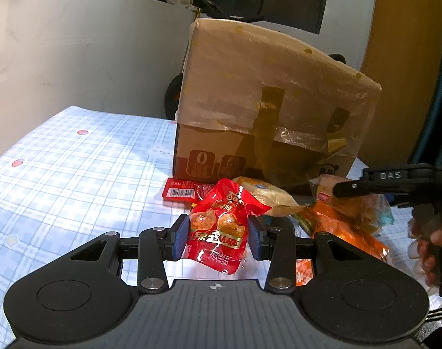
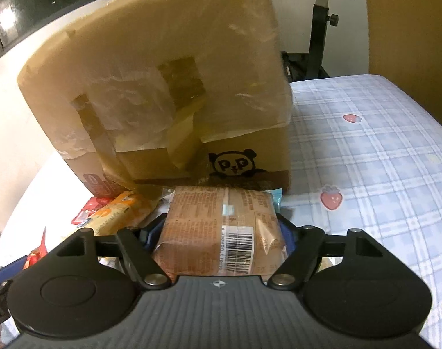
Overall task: Organize snacks
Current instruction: 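Grasp the brown barcoded cake packet with the right tool while the left tool holds the red packet, then carry both packets over the box and open both tools to drop them in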
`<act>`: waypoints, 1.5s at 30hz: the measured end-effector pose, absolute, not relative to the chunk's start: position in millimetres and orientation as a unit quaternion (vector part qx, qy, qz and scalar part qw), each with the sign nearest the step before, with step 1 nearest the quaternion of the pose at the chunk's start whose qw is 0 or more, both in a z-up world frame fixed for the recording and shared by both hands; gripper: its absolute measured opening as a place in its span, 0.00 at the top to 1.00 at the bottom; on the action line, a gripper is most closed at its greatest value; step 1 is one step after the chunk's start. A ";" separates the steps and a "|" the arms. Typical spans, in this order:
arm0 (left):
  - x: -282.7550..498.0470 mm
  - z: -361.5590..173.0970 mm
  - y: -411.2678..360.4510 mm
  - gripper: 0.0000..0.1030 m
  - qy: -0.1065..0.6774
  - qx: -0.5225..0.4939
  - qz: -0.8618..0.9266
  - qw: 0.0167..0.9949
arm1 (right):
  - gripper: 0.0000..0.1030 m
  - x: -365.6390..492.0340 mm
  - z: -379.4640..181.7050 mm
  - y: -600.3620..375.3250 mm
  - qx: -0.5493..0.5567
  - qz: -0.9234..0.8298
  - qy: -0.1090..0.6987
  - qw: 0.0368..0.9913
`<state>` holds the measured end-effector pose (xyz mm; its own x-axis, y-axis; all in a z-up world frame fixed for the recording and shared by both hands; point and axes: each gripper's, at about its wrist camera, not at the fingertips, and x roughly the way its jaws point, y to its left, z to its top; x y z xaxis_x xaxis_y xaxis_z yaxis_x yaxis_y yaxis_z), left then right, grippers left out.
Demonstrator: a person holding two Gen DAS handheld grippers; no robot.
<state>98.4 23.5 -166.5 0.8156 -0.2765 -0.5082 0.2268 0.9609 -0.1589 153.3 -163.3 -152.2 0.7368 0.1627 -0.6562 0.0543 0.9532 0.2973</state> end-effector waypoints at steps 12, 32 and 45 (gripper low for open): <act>94.4 -144.3 20.6 0.57 0.245 -0.024 -0.129 0.961 | 0.27 115.8 -133.6 -195.8 0.174 -0.007 0.329 0.928; 104.9 -58.0 10.0 0.57 0.159 -0.014 -0.142 0.977 | 0.27 88.4 -66.0 -237.4 0.202 -0.021 0.202 0.958; 156.0 -6.7 -22.6 0.57 0.115 0.015 -0.161 0.980 | 0.27 118.0 -2.8 -229.9 0.144 0.012 0.127 0.981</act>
